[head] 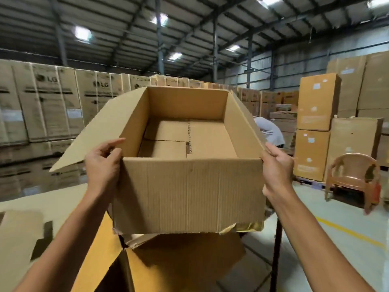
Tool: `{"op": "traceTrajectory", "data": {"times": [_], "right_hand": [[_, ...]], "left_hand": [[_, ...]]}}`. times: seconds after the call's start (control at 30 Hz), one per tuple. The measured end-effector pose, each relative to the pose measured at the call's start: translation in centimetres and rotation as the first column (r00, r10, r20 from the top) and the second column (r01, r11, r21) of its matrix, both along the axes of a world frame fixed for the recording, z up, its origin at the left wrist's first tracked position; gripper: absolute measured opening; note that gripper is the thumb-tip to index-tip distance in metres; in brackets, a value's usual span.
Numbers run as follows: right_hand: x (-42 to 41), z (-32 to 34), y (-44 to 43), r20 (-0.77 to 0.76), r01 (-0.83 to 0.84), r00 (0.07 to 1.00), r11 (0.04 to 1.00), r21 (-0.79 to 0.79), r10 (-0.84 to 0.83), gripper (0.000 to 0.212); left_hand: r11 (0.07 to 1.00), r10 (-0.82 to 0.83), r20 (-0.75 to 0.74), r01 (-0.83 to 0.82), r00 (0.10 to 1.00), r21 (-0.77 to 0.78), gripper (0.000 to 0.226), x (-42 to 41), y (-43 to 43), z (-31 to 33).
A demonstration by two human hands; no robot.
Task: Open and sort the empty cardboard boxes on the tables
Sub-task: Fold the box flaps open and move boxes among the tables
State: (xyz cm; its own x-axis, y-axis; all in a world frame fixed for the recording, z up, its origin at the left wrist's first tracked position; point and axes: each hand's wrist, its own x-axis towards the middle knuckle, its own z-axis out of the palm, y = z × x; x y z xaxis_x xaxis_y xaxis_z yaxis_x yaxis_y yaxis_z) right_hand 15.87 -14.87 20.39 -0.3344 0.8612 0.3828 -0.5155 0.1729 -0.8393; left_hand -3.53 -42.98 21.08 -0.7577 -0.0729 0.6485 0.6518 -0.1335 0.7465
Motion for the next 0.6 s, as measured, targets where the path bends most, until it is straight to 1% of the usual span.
{"op": "traceTrajectory", "data": {"times": [0.07, 0.2, 0.27, 0.4, 0.43, 0.5, 0.6], "right_hand": [[-3.4, 0.2, 2.1, -0.006, -0.071, 0.997, 0.997, -0.001, 0.071, 0.029], [-9.8, -0.3, 5.7, 0.052, -0.201, 0.978, 0.979, -0.033, 0.203, 0.046], [-12.5, -0.6, 7.0, 0.079, -0.263, 0.961, 0.964, -0.045, 0.266, 0.047], [-16.9, 0.0, 8.4, 0.088, -0.346, 0.933, 0.937, -0.052, 0.349, 0.046], [-18.1, 0.0, 8.7, 0.099, -0.366, 0.924, 0.929, -0.047, 0.369, 0.047], [-20.8, -0.6, 9.3, 0.167, -0.382, 0.910, 0.924, -0.020, 0.380, 0.048], [-25.0, -2.2, 9.9, 0.338, -0.383, 0.869, 0.924, -0.002, 0.361, 0.049]], "left_hand": [[0.998, 0.063, -0.010, -0.063, 0.998, -0.016, 0.036, -1.3, 0.6, -0.2], [0.980, 0.196, 0.052, -0.198, 0.979, 0.024, 0.034, -3.8, 2.0, -1.0], [0.964, 0.262, 0.079, -0.265, 0.962, 0.027, 0.033, -4.6, 2.7, -1.3], [0.923, 0.380, 0.077, -0.383, 0.922, 0.035, 0.029, -6.2, 3.7, -1.6], [0.915, 0.399, 0.102, -0.403, 0.911, 0.024, 0.027, -6.8, 3.9, -1.8], [0.902, 0.430, 0.183, -0.429, 0.884, -0.047, 0.024, -8.5, 4.1, -2.4], [0.875, 0.485, 0.293, -0.454, 0.824, -0.170, 0.023, -11.5, 4.4, -4.5]]}}
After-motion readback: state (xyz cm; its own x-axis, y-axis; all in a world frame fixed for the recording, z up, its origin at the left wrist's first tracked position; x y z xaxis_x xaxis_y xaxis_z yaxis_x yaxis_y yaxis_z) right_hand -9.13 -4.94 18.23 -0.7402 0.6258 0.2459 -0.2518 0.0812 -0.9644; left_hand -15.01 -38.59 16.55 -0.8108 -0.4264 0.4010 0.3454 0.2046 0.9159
